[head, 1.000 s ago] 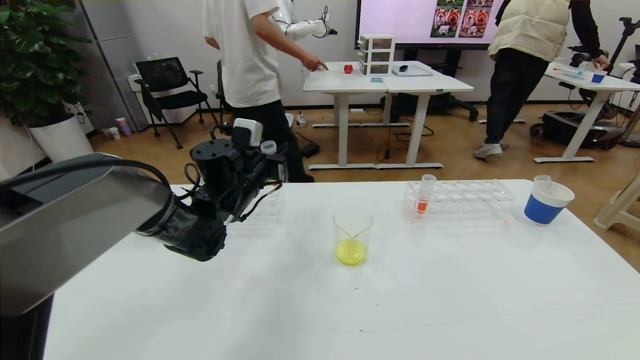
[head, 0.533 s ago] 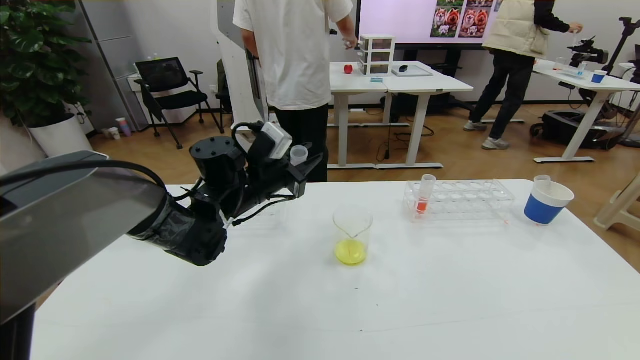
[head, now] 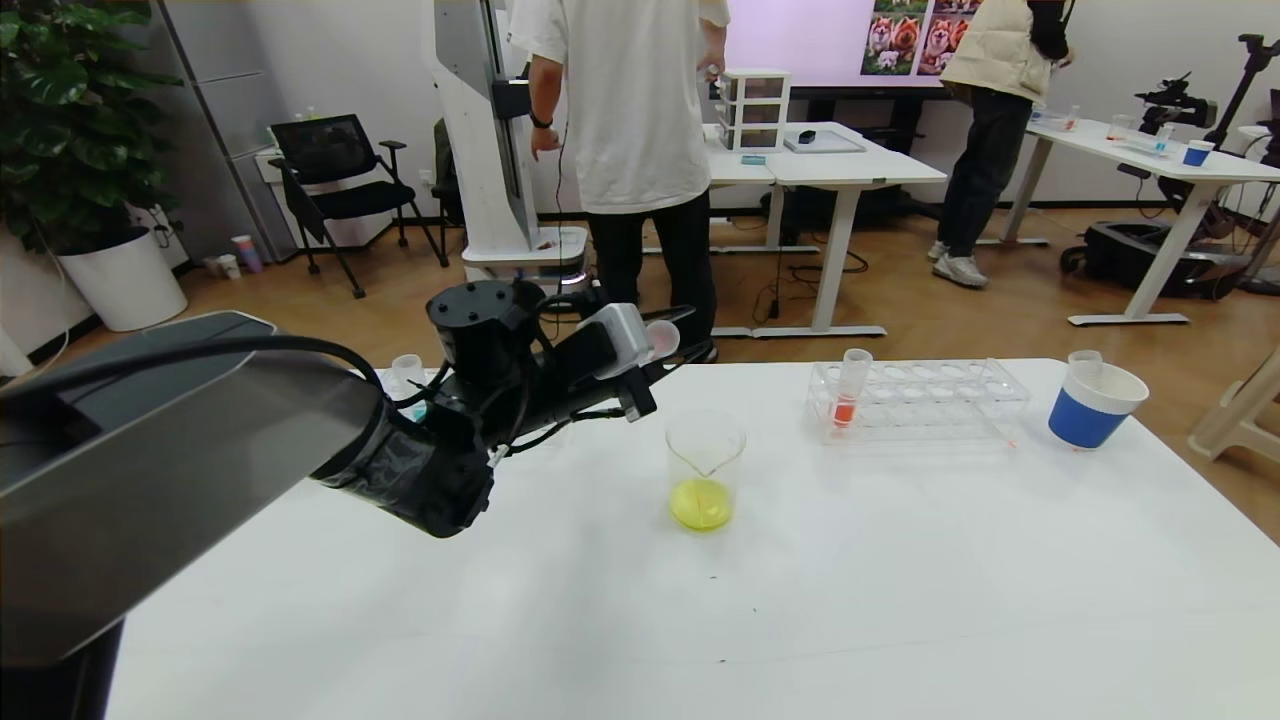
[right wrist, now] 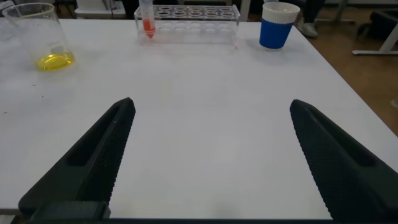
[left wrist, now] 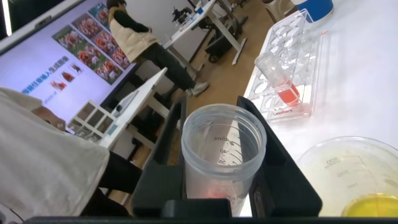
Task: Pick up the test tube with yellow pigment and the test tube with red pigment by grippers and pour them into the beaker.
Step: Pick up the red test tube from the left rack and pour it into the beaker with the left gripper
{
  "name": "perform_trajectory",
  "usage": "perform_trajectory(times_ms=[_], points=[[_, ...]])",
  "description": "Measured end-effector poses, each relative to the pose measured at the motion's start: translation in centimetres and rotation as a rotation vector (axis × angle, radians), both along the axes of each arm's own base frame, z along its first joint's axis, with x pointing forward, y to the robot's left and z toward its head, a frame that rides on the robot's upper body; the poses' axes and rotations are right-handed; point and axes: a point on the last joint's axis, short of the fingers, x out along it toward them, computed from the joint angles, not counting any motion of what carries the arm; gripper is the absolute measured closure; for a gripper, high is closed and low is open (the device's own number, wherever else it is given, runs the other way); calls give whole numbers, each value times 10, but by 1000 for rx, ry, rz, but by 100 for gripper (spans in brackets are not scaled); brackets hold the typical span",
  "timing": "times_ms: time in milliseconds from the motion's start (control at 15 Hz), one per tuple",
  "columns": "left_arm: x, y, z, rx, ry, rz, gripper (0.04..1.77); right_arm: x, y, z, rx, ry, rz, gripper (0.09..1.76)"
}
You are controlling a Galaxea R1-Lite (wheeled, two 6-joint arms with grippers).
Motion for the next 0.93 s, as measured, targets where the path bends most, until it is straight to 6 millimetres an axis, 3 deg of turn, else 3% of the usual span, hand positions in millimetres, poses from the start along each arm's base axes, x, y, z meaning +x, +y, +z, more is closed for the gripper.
perform_trajectory(times_ms=[400,933], points=[[16,-12,-4,168,-229,-49,127,0,0,0,0,0,0,11],[24,-19,-12,305,-400,-41,127,0,0,0,0,0,0,11]])
